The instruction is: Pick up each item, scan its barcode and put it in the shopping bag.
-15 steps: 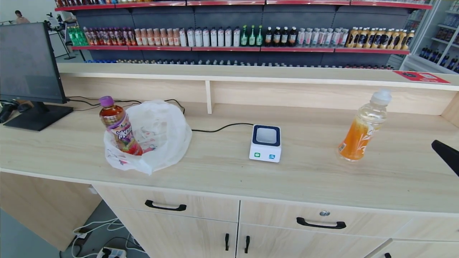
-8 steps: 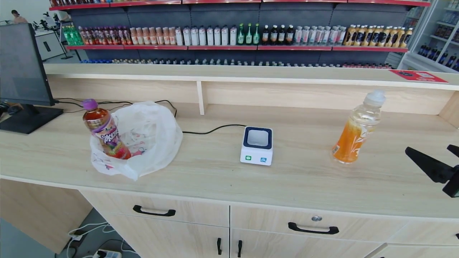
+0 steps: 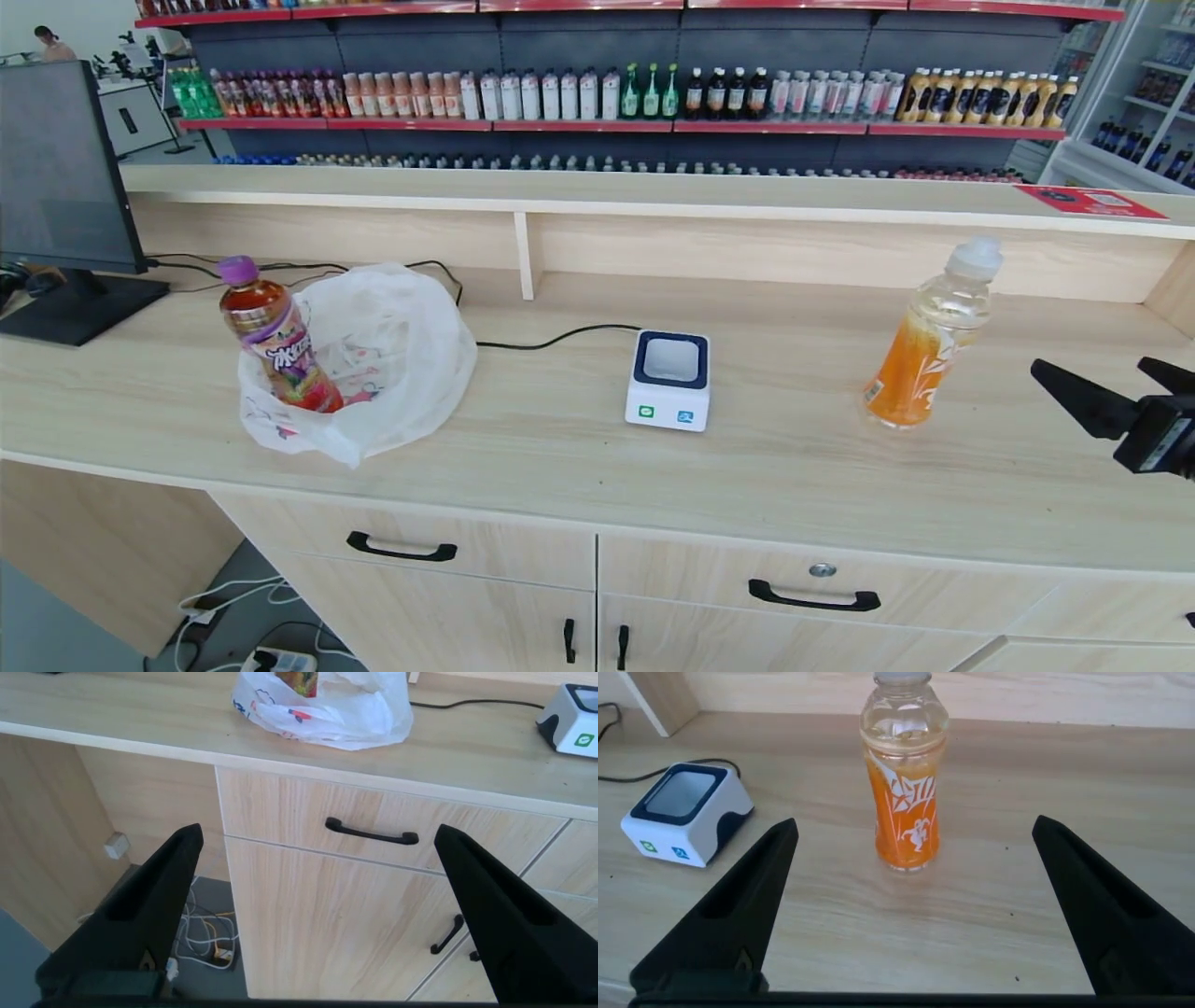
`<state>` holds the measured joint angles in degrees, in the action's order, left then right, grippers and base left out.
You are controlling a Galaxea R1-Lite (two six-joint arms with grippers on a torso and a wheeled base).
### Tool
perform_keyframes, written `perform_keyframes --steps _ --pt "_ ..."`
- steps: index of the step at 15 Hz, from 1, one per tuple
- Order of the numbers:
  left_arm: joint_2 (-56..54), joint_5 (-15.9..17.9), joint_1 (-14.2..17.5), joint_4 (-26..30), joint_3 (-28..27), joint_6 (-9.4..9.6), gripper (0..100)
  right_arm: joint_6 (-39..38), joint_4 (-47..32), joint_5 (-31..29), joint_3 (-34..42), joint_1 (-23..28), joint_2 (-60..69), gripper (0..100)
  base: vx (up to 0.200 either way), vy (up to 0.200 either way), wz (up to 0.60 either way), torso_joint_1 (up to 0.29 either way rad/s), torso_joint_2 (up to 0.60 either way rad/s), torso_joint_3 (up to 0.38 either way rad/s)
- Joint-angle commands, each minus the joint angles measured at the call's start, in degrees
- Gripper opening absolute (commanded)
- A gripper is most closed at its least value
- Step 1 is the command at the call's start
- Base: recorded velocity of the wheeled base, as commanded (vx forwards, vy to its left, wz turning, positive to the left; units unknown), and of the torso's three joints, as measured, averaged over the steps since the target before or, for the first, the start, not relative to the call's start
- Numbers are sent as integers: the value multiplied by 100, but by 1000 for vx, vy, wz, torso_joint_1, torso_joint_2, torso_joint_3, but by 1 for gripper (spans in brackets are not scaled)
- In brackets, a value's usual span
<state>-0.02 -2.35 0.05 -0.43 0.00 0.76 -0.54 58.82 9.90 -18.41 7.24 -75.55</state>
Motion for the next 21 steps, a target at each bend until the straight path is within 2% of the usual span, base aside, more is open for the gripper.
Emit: perform_keyframes --steps 1,4,6,10,21 --pt "2 -2 -5 -1 0 -5 100 -8 991 -6 -444 14 -1314 100 0 0 0 0 0 0" --pt "2 -2 4 -1 0 -5 100 -175 2432 276 -436 -12 -2377 100 0 0 0 0 0 0" --pt "2 -2 4 -1 0 4 100 -228 3030 460 -497 -30 -2834 100 0 0 0 0 0 0" --pt "2 -2 -5 -1 0 4 100 -316 3118 829 -963 -30 -3256 100 0 0 0 0 0 0" --pt "2 -2 4 -1 0 4 100 -324 3118 847 -1947 -118 -4258 100 0 0 0 0 0 0"
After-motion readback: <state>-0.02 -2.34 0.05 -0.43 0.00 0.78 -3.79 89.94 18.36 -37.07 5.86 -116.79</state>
